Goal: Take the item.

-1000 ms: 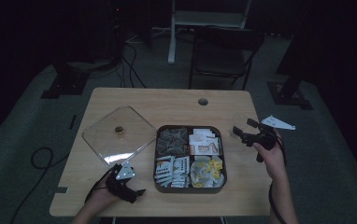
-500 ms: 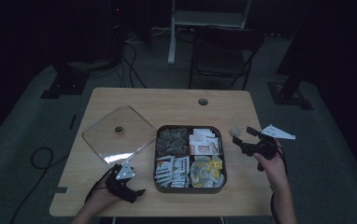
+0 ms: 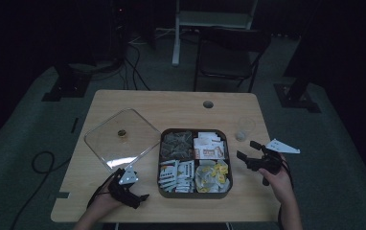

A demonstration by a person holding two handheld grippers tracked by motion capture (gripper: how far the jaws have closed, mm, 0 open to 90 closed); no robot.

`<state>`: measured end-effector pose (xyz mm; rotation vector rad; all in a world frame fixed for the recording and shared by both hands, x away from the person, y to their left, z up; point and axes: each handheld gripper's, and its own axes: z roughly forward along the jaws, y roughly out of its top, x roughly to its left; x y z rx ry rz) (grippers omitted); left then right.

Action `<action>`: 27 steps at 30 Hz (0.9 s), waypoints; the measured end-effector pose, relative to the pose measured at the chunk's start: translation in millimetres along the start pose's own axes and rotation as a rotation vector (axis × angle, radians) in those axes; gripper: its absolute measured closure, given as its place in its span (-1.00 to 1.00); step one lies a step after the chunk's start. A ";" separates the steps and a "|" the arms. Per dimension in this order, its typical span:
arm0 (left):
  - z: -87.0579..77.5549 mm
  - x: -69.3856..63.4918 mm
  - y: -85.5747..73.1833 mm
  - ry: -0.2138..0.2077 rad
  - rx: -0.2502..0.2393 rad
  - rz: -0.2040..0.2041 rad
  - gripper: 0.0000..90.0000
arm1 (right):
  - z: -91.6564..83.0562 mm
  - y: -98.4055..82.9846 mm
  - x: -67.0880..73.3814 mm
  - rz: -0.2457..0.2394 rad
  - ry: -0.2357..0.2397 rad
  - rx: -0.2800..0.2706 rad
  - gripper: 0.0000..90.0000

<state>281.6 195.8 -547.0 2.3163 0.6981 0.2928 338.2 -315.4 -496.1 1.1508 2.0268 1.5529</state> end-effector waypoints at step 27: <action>0.1 -0.1 -0.1 0.001 -0.002 0.000 -0.99 | 10.1 -46.3 -1.9 -0.069 -0.010 0.232 -0.69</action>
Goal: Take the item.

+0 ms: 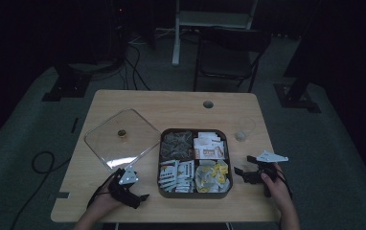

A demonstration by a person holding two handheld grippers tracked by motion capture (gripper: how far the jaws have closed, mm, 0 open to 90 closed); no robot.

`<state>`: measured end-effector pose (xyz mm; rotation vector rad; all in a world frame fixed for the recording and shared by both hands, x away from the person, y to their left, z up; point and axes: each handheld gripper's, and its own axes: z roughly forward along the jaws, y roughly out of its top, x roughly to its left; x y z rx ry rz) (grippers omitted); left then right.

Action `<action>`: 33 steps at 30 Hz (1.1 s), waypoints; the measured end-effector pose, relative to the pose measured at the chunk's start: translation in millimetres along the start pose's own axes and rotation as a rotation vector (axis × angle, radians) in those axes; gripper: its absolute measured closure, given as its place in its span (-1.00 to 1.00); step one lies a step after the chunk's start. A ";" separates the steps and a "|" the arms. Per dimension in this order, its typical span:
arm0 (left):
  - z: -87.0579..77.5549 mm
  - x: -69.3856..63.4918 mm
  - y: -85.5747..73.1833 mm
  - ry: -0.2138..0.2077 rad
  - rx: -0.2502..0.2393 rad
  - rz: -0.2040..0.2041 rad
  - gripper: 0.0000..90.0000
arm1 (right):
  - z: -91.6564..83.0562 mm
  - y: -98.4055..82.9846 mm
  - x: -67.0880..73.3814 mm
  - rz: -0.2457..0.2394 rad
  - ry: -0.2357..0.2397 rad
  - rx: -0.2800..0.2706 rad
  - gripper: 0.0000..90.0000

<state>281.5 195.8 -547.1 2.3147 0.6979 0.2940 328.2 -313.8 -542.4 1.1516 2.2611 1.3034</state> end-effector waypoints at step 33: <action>0.0 -0.1 -0.1 0.000 0.000 0.000 -0.99 | 14.7 -1.8 12.0 -0.170 0.001 0.178 -0.72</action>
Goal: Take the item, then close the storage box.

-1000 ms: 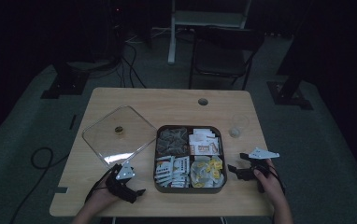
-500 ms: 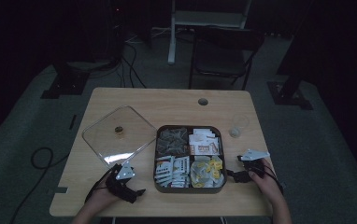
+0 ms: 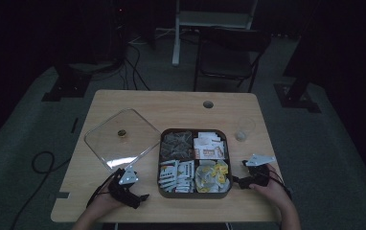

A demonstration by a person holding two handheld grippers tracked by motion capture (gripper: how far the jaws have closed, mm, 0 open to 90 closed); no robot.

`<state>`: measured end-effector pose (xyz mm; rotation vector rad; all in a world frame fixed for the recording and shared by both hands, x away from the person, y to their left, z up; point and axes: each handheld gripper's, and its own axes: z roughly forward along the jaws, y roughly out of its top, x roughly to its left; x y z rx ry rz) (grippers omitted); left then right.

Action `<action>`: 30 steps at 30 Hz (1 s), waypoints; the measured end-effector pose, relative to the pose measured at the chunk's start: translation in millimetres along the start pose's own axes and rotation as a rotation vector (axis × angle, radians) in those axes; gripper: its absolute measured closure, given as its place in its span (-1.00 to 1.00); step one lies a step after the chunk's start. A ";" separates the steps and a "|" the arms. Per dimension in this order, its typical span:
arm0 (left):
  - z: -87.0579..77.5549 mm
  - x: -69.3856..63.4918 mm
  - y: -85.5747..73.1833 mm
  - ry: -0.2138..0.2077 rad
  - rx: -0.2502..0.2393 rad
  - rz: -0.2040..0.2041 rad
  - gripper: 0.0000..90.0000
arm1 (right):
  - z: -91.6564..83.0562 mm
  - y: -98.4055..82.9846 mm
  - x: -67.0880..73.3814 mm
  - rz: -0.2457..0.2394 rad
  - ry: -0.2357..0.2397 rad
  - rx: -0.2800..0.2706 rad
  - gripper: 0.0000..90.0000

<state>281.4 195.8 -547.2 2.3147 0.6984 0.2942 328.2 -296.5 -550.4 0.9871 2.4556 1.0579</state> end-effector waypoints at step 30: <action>-12.3 8.6 5.1 0.091 -0.032 -0.103 -0.97 | 0.0 0.0 -0.1 0.000 0.000 0.000 -0.72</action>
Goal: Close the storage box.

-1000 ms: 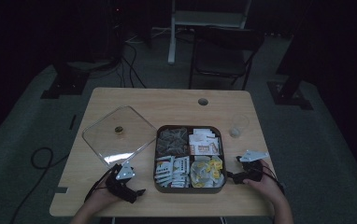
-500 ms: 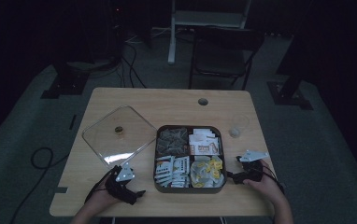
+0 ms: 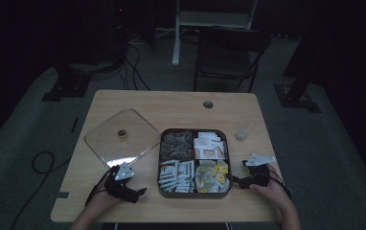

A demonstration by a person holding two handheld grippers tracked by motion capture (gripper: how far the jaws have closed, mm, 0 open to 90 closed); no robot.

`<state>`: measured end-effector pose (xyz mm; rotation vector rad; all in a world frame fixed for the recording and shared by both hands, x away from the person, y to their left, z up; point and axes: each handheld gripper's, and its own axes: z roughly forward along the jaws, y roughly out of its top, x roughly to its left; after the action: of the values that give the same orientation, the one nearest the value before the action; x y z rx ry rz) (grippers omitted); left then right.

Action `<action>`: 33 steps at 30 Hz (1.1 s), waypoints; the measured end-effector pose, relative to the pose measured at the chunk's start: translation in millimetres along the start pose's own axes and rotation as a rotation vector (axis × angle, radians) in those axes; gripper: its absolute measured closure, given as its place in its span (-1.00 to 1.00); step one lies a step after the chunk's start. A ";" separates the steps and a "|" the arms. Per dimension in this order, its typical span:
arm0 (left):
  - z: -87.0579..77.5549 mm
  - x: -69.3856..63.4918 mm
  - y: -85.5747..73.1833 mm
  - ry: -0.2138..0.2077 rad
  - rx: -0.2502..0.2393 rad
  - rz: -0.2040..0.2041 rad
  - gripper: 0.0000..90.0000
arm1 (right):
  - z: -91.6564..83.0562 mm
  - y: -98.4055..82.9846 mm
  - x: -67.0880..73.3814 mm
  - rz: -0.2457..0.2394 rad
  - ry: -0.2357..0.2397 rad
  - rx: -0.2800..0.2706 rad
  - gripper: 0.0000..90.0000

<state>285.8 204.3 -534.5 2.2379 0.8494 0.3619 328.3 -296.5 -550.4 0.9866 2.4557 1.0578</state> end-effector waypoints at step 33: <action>3.0 76.7 23.6 0.235 -0.113 -0.224 -0.89 | -0.1 0.0 0.0 0.001 0.000 0.000 -0.72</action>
<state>355.5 241.3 -519.2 1.9968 1.1616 0.5586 328.2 -296.5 -550.3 0.9878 2.4559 1.0576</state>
